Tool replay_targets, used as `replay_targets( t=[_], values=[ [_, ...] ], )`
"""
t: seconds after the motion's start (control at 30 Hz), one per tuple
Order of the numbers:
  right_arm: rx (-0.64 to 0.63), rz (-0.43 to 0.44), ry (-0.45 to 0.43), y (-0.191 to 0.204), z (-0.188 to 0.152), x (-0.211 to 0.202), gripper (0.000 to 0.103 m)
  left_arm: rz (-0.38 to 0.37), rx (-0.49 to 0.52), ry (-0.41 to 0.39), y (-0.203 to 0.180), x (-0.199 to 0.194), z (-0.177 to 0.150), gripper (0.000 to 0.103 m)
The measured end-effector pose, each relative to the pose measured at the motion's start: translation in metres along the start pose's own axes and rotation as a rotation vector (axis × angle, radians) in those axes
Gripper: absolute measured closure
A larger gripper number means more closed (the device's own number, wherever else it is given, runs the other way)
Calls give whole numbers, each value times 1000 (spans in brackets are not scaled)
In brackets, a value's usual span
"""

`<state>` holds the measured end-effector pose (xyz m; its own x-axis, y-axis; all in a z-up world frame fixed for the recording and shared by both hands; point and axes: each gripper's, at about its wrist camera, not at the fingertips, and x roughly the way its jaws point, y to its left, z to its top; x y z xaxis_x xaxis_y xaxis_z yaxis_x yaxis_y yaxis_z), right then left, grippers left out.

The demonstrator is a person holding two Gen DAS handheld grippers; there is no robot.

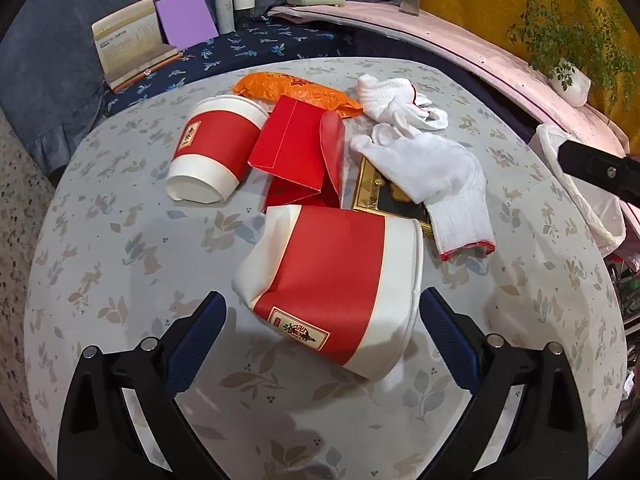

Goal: Collect trash
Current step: 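Grasp the red-and-white paper cup with the left tool while the right tool grasps the white glove, then carry cup and glove over the white bin and open both tools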

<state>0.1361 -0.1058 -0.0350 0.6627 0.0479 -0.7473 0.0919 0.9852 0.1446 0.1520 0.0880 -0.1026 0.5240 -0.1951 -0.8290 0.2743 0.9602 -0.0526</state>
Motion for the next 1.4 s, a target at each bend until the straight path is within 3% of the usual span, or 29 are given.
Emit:
replay_targets(
  t=[0.17, 0.3, 0.47, 0.67, 0.83, 1.4],
  values=[
    [7, 20, 30, 7, 3, 19, 45, -47, -28, 22, 5, 3, -1, 34],
    [2, 32, 51, 17, 8, 37, 45, -61, -48, 24, 9, 0, 0, 43],
    [-17, 36, 92, 29, 9, 65, 45, -76, -74, 27, 14, -5, 2, 63],
    [-31, 49, 146, 37, 2, 89, 74, -80, -86, 36, 17, -8, 2, 95],
    [-52, 54, 133, 41, 0, 83, 92, -78, -81, 9, 18, -17, 3, 100],
    [-5, 63, -116, 1, 48, -20, 94, -114, -54, -97, -18, -59, 35, 100]
  ],
)
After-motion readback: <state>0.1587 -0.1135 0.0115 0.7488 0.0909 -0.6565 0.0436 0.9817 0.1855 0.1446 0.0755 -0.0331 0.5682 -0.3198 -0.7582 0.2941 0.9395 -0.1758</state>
